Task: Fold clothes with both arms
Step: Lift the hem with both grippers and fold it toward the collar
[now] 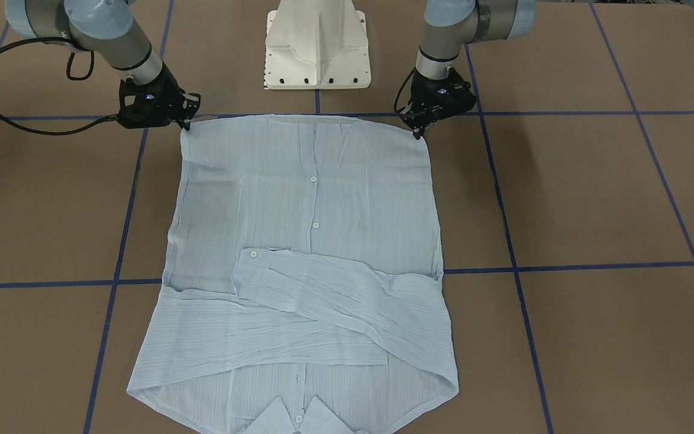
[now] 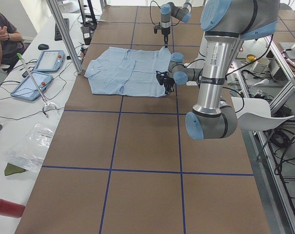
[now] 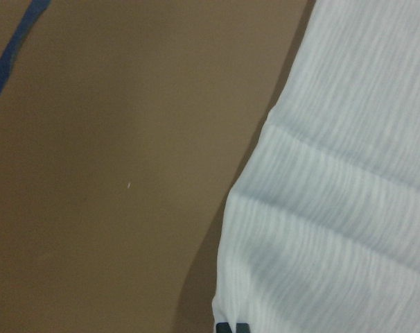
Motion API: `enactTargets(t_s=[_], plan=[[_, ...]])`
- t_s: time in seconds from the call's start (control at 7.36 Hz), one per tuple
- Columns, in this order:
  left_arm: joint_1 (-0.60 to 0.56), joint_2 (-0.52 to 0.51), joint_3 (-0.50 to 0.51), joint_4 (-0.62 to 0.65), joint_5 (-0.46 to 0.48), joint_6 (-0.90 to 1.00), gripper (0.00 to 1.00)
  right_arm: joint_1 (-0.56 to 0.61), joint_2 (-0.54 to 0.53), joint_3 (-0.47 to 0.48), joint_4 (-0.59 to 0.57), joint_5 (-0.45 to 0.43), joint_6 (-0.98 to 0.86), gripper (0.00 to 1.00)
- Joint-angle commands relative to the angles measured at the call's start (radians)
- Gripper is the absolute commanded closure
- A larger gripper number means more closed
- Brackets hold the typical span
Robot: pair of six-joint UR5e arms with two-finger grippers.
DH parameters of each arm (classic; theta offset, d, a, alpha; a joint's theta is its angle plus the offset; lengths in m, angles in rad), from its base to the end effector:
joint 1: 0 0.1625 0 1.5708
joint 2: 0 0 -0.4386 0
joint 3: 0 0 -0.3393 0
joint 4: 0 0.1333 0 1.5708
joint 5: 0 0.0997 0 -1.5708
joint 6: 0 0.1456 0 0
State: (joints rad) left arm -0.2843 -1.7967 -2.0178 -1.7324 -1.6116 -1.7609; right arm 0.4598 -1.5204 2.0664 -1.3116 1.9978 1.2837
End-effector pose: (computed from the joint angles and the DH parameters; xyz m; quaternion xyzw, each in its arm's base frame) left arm 0.4810 -0.2732 0.4023 0.0004 0.4056 -0.2067 0.8904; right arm -0.3948 -0.2770 0.4443 -0.0418 -0.4276 -0.0052 0.9030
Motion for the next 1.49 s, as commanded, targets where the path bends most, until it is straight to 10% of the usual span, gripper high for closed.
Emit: enactTargets(t_s=[0.0,1.36], plan=[[-0.035,0.002,-0.033,-0.001,-0.008,0.078,1.00,0.084,0.005,0.000,0.005,0.074,-0.014,1.00],[-0.197,-0.026,-0.026,-0.019,-0.109,0.273,1.00,0.286,0.061,-0.009,0.005,0.280,-0.017,1.00]])
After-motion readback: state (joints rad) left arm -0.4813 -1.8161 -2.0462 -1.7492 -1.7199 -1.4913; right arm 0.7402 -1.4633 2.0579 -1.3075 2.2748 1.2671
